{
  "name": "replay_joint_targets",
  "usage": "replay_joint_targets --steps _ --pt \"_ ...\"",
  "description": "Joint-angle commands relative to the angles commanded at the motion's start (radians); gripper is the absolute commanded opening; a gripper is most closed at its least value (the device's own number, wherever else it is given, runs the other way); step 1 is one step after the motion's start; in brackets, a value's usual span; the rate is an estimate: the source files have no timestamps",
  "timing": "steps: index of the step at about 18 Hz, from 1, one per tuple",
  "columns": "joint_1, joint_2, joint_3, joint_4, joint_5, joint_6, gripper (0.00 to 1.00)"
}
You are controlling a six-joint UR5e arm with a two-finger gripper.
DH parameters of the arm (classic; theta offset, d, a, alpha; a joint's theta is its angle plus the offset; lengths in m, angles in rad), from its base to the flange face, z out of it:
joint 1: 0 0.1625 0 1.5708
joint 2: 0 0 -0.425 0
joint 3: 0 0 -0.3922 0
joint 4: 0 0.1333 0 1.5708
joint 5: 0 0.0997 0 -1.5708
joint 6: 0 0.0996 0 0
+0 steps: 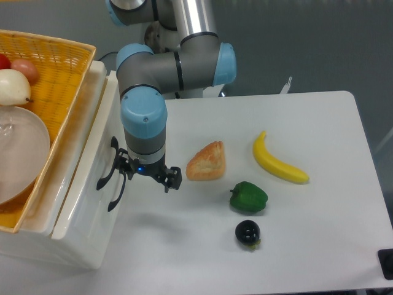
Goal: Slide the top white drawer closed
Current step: 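Hold the gripper against the closed drawer front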
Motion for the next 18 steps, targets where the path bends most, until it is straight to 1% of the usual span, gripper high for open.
replay_joint_targets --steps 11,14,18 --pt "-0.002 0.002 0.003 0.002 0.0 -0.008 1.0" --pt "0.014 0.0 0.034 0.002 0.0 -0.002 1.0" --pt "0.043 -0.005 0.044 0.012 0.002 0.023 1.0"
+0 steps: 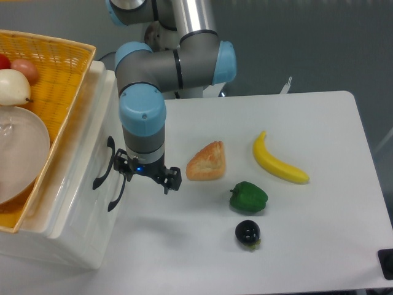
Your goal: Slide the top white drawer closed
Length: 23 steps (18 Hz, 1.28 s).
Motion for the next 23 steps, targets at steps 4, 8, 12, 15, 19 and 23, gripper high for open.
replay_joint_targets --steps 4,8,12,15,19,23 --pt "0.034 0.003 0.006 0.002 0.006 0.141 1.0" --pt "0.101 0.057 0.0 -0.008 0.006 0.301 1.0" --pt "0.127 0.07 -0.014 -0.012 0.015 0.386 1.0" --pt "0.147 0.089 -0.026 -0.031 0.093 0.526 1.0" --pt "0.236 0.146 -0.086 -0.046 0.121 0.754 1.0" --pt "0.272 0.166 -0.083 -0.048 0.121 0.919 1.0"
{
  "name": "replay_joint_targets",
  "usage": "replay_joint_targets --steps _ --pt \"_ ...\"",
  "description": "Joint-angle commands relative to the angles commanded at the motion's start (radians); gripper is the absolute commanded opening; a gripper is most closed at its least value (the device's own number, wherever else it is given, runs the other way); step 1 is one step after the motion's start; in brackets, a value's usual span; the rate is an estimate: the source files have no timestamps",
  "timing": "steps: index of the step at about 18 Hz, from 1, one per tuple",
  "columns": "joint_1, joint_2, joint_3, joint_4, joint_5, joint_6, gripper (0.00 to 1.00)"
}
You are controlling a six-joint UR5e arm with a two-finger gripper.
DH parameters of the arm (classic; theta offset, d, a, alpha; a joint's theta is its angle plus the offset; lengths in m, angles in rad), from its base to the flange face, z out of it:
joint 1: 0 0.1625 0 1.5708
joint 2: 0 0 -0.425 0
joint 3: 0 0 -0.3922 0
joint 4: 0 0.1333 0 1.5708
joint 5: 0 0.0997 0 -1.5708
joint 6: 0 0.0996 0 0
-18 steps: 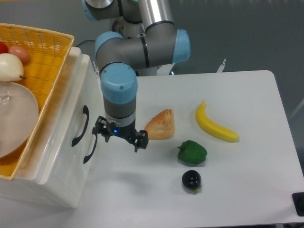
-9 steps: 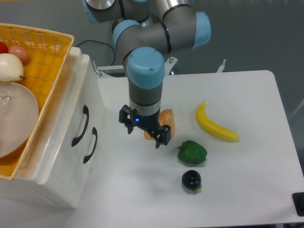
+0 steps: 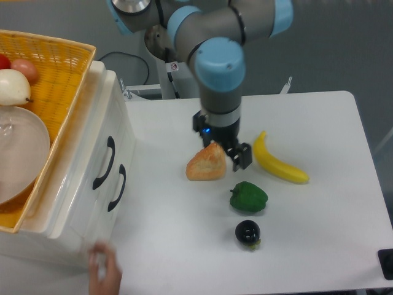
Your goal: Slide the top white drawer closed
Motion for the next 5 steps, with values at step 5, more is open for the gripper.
replay_joint_targets --steps 5 --pt "0.009 0.011 -0.003 -0.002 -0.02 0.013 1.0"
